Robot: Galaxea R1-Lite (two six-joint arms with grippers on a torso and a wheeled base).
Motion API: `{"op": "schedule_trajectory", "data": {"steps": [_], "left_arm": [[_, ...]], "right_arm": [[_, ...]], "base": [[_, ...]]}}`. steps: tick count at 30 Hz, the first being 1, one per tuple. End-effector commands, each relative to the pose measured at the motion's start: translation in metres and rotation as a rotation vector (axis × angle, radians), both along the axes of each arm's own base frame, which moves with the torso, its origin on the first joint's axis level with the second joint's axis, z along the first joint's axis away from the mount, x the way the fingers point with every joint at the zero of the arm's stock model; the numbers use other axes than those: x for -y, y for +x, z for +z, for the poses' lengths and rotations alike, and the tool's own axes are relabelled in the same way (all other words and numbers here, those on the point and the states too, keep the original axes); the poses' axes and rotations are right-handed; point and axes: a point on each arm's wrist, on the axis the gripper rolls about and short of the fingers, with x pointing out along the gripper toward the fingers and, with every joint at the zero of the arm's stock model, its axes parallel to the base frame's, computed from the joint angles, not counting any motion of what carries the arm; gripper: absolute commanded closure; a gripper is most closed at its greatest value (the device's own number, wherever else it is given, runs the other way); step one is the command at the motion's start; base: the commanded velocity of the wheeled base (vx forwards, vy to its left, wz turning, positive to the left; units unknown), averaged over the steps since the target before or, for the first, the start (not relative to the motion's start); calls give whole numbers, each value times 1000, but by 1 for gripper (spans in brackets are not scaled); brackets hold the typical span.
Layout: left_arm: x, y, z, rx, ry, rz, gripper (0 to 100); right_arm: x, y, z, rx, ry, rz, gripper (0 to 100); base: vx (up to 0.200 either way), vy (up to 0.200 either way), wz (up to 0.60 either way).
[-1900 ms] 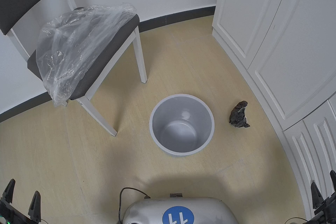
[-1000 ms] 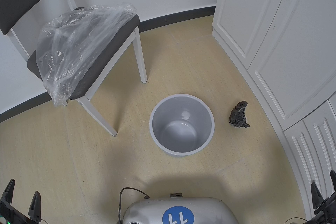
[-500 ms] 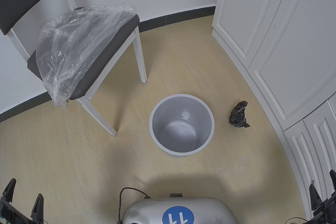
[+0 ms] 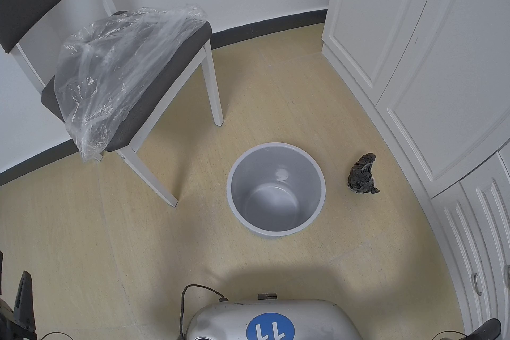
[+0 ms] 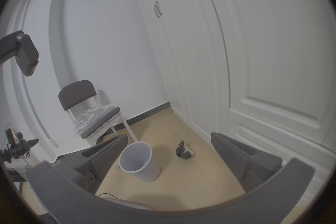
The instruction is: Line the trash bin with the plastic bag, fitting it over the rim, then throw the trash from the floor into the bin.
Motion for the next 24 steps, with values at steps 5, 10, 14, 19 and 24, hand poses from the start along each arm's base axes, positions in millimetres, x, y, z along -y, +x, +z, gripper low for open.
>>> {"op": "schedule_trajectory", "data": {"steps": [5, 10, 14, 19, 24], "left_arm": [[2, 61, 102, -183, 151, -39, 0], [2, 101, 111, -261, 217, -41, 0], [3, 137, 103, -348, 269, -46, 0], [2, 182, 93, -416, 307, 22, 0], [5, 214, 83, -449, 319, 96, 0]], "right_arm": [[-2, 94, 101, -75, -172, 26, 0], [-5, 151, 124, -104, -151, -48, 0], [-19, 191, 128, -81, -37, -135, 0], [-44, 212, 122, -65, 25, -140, 0], [-47, 207, 125, -51, 26, -107, 0]], "base": [[0, 0, 0], [0, 0, 0], [0, 0, 0], [0, 0, 0], [0, 0, 0]]}}
